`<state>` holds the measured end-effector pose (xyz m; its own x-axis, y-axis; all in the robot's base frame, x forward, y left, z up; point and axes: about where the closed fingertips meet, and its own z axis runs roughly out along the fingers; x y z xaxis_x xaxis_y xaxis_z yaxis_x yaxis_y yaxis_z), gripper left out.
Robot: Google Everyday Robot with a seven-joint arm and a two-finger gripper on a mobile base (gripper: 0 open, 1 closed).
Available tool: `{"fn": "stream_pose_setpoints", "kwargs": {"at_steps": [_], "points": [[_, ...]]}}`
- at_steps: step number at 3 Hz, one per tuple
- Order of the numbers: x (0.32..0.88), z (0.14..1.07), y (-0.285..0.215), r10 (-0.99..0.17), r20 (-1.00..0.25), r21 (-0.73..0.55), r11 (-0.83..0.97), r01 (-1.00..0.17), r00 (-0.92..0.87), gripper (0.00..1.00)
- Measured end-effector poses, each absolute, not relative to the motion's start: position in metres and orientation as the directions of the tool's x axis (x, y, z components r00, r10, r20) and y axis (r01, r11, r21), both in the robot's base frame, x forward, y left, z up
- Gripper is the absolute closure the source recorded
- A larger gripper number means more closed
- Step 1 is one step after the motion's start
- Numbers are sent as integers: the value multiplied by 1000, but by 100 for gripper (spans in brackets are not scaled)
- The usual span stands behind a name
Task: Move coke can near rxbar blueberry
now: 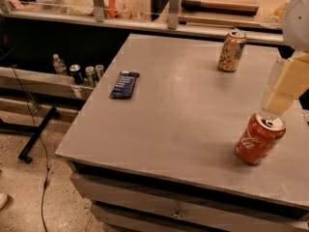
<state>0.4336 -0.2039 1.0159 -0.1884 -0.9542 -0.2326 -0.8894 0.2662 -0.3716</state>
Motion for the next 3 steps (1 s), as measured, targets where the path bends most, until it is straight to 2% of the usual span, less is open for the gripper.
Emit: {"fn": "stream_pose_setpoints", "kwargs": {"at_steps": [2, 3], "points": [[432, 1013, -207, -947, -269, -342, 265, -902, -176, 0], [427, 999, -222, -924, -332, -274, 286, -918, -188, 0]]}}
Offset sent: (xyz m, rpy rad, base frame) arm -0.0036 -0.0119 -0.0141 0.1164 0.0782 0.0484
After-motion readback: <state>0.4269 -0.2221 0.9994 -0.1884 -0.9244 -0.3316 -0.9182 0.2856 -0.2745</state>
